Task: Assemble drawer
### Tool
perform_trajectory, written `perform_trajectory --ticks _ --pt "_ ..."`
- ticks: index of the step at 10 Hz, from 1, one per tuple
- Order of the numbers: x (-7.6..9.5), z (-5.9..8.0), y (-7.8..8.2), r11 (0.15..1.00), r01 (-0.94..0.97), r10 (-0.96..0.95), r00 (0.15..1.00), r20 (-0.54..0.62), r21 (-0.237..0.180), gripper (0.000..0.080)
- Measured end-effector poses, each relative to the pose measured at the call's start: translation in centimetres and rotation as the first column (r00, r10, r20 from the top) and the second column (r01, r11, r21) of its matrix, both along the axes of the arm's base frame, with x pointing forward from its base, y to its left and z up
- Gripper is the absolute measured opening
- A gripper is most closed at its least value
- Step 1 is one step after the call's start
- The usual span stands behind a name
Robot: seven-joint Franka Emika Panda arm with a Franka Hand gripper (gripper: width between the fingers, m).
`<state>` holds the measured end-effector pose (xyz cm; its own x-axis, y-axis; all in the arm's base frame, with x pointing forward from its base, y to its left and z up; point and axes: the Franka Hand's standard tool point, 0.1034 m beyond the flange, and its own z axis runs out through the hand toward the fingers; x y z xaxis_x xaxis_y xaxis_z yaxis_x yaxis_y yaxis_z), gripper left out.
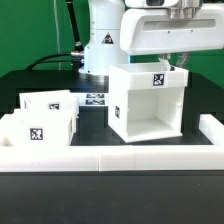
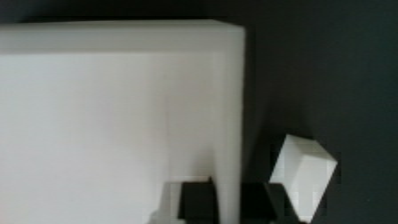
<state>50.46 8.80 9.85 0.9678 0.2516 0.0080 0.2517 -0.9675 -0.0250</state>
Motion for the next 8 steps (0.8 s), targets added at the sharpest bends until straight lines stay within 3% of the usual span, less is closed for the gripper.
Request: perform_trajectory --ticks 3,5,8 --pt "2.8 0.0 0.0 0.999 0.05 -0.05 0.999 0.015 0.017 0.0038" --pt "5.9 0.0 0.9 0.995 0.09 -0.092 0.994 0.056 0.036 0.0038" --pt "6.4 0.1 1.2 0.995 0.096 -0.098 0.993 0.065 0.04 0.0038"
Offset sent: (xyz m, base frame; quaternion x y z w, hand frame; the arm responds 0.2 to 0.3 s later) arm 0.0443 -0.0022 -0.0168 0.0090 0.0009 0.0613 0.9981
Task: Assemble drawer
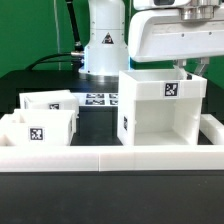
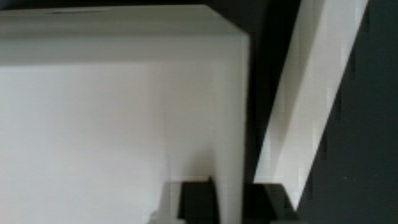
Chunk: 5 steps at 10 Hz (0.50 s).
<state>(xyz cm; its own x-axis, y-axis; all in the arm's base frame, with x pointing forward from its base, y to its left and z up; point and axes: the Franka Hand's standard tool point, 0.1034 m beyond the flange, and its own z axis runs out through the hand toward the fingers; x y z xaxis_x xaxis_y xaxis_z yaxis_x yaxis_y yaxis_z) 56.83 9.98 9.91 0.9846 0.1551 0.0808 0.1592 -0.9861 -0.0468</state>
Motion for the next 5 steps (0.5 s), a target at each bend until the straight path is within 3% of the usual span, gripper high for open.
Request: perform_trajectory --ticks 2,5 --pt "0.0 0.01 0.08 0.999 0.045 -0.045 0.999 -0.003 0.006 0.0038" --pt "-0.09 -0.01 0.54 0.963 0.266 -0.266 0.964 -0.024 0.033 0.0038"
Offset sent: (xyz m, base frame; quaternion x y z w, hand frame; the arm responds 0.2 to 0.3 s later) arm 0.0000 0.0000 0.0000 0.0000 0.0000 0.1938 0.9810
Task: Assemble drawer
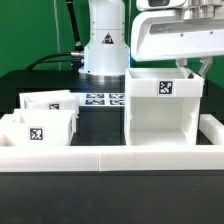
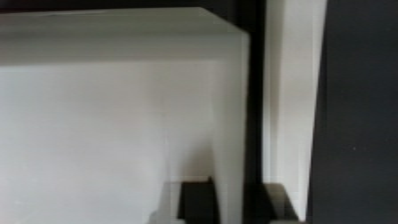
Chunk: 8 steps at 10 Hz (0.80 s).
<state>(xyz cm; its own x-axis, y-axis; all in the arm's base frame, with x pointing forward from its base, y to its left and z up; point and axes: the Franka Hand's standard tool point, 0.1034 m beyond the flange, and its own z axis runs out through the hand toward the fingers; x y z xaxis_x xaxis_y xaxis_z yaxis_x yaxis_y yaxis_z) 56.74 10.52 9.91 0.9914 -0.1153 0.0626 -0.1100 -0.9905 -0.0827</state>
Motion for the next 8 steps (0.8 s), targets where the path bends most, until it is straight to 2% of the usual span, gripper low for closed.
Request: perform_trajectory --ticks 3,6,8 --pt "0.08 -0.02 0.41 0.958 0.285 -0.285 0.958 -0.013 0.016 0.0038" --pt "0.35 0.19 0.7 0.916 0.4 -0.4 0.916 -0.018 0.041 0.0038" --pt "0.4 0.3 0.65 0.852 0.52 -0.518 0.854 -0.04 0.058 0.0038"
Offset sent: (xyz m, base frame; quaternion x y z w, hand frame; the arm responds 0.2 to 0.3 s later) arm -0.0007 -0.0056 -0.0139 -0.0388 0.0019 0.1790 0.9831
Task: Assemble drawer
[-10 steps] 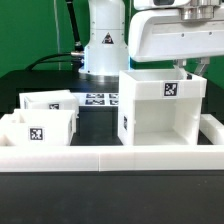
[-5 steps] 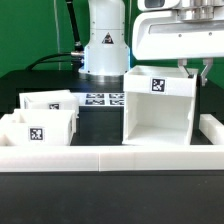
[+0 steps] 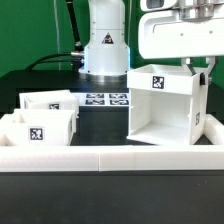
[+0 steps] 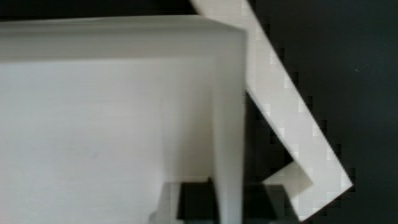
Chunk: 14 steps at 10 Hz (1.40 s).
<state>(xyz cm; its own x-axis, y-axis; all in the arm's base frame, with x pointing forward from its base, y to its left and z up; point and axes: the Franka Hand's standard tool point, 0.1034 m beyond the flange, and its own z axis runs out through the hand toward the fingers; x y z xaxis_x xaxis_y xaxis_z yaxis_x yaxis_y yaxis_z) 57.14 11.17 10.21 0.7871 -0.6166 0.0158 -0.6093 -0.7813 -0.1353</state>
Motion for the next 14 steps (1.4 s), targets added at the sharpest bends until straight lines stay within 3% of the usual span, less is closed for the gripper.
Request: perform_trajectory --ticks 1,3,9,11,14 --pt "0.0 0.3 -0.7 0.999 0.05 -0.05 0.999 -0.02 0.011 0.0038" --pt "-0.2 -0.3 -1.6 0.981 0.191 -0.19 0.98 -0.06 0.018 0.0038" --pt "0.0 -0.2 -1.1 0.886 0.46 -0.454 0.886 -0.095 0.054 0.0038" --pt "0.0 -0.2 -1.3 0.829 0.556 -0.547 0.829 -0.118 0.063 0.0038" --pt "0.4 -0.2 -1.7 0.644 0.76 -0.738 0.648 -0.189 0.086 0.0038"
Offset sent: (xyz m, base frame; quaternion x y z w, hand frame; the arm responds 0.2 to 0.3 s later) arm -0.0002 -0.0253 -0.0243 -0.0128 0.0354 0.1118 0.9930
